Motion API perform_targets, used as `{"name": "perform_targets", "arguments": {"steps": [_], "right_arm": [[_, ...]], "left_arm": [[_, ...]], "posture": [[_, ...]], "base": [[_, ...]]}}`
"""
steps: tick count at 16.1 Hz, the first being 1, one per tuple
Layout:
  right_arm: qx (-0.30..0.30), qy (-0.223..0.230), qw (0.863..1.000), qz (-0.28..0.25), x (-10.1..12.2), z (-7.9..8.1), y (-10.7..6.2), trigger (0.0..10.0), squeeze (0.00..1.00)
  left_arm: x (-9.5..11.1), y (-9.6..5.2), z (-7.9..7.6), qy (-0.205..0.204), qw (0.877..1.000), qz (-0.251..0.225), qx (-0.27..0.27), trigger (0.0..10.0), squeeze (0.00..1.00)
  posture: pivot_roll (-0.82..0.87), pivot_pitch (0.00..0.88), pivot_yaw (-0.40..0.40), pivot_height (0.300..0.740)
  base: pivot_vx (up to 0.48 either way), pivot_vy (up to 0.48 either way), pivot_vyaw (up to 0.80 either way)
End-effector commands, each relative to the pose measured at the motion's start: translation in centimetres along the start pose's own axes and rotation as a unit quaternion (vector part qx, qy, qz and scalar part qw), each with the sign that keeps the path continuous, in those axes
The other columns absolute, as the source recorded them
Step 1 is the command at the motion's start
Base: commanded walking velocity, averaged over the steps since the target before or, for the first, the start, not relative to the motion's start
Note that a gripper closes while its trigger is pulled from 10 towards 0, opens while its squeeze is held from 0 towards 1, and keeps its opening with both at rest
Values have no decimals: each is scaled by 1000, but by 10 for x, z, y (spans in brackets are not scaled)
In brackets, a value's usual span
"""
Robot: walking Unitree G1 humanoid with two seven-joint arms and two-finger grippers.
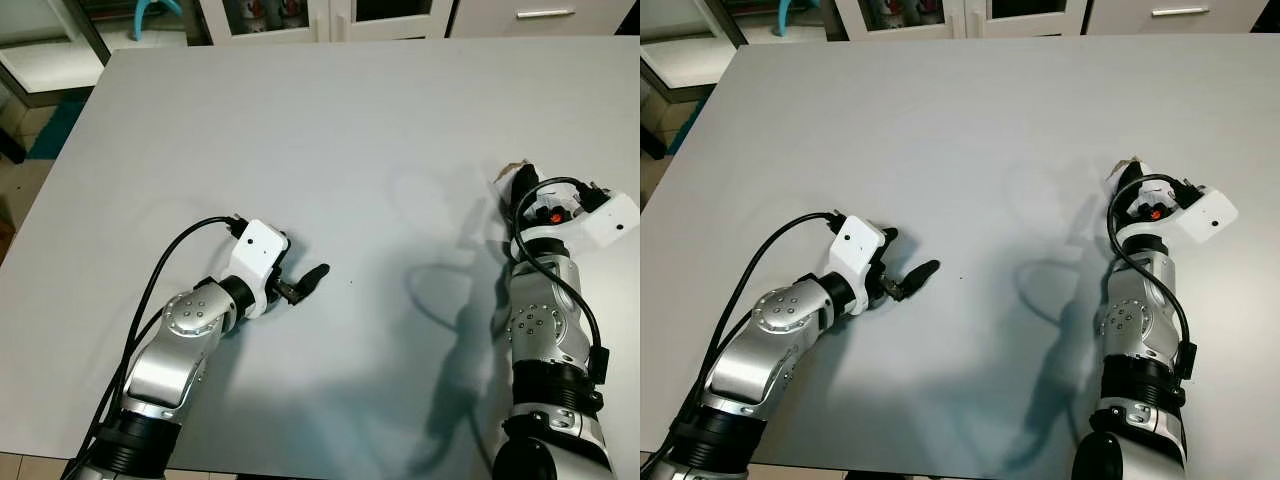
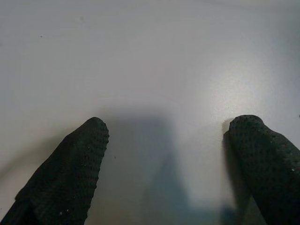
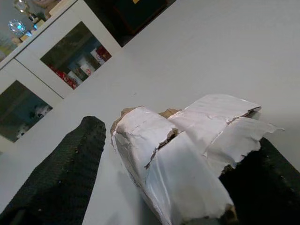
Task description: Picking trash to rubbish bin
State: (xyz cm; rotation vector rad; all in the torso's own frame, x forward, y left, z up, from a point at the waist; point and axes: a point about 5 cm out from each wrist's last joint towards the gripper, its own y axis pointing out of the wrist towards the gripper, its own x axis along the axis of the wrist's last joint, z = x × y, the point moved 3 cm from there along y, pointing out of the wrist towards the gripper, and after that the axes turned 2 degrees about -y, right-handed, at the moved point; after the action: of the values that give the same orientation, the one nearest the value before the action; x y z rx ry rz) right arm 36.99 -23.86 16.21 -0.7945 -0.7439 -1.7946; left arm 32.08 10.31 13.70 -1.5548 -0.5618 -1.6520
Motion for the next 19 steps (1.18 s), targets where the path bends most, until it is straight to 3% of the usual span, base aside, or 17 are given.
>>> {"name": "perform_targets", "arguments": {"steps": [1, 19], "right_arm": [[-56, 19, 994, 93, -48, -28, -17, 0, 0], [-60, 4, 994, 93, -52, -40, -23, 0, 0]], "left_arm": [[-8, -5, -1, -4, 1000, 16, -5, 10000, 0], [-9, -5, -1, -3, 1000, 25, -8, 10000, 0]], "posture": [[379, 317, 130, 740], [375, 315, 135, 740]], "base": [[0, 0, 0], [0, 0, 0]]}}
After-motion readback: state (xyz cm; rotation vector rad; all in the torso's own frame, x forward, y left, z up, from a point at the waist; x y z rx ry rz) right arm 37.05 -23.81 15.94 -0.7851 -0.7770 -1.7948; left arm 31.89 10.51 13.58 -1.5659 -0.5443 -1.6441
